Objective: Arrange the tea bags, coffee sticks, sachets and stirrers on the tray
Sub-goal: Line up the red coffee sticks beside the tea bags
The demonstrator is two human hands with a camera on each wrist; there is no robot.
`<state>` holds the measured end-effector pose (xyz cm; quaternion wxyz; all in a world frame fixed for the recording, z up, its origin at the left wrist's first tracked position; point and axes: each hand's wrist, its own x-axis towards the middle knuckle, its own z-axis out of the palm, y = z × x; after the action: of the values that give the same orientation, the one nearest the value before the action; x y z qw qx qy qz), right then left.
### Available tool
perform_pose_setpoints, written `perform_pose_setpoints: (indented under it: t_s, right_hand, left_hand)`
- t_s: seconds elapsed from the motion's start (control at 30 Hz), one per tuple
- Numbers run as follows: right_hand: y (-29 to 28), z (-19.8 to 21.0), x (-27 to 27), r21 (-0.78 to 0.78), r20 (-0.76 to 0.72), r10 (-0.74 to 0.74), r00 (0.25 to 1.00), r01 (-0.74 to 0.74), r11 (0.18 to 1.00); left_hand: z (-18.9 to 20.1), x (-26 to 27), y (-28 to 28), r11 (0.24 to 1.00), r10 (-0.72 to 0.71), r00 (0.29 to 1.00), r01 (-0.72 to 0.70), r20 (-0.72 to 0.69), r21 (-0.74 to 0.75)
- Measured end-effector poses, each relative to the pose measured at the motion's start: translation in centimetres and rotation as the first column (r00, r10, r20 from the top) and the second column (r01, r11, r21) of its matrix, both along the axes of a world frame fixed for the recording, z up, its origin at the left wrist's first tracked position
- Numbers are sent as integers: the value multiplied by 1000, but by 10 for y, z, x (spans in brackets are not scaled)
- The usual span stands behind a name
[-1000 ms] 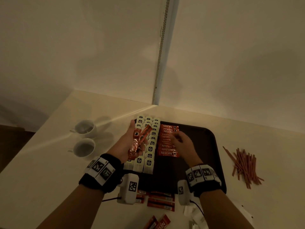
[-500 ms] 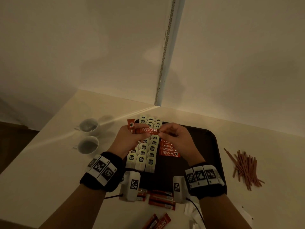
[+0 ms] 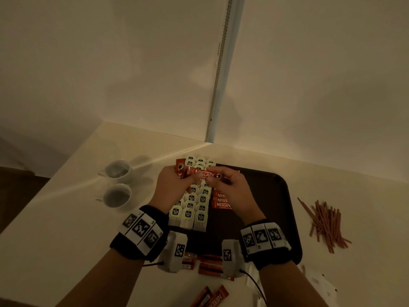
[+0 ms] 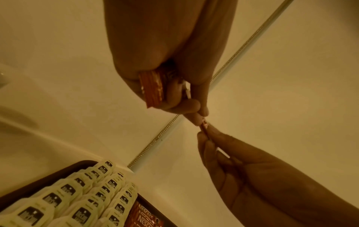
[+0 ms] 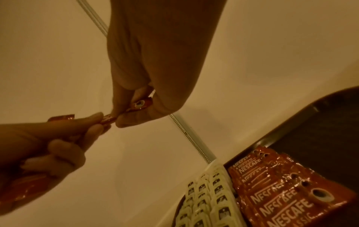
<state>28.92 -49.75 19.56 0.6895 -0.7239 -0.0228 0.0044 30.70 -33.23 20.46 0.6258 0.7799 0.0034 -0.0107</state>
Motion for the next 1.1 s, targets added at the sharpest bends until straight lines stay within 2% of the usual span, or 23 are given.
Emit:
perform_pose_setpoints:
  t_s: [0.2, 0.5, 0.7, 0.87, 0.93, 1.0, 1.1]
  right_hand:
    - [7, -1, -2, 36, -61, 76, 995, -74, 997]
    - [1, -5, 1, 46, -139, 82, 987, -76, 996]
    - [-8, -7, 3, 121, -183, -50, 982, 73, 990]
    - [-17, -7, 3, 115, -246, 43, 968, -15, 993]
    - [-23, -8, 3, 27, -220, 30, 975, -24, 999]
    - [-35, -15, 5, -149, -164, -55, 985, 30, 988]
    - [-58, -34, 8, -374, -126, -165, 978, 108, 921]
  left_hand:
    - [2, 0, -2, 992, -66, 998, 67, -8, 106]
    - [-1, -1, -4, 997, -41, 999, 41, -6, 69]
    - [-3, -3, -7, 998, 8, 998, -11, -54, -56]
    - [-10, -2, -5, 999, 25, 993, -29, -112, -42]
    - [-10, -1, -3, 998, -22, 985, 11, -172, -66]
    - [-10, 0, 0, 993, -62, 964, 33, -260, -111]
    - [-15, 4, 10, 965, -133, 898, 21, -419, -260]
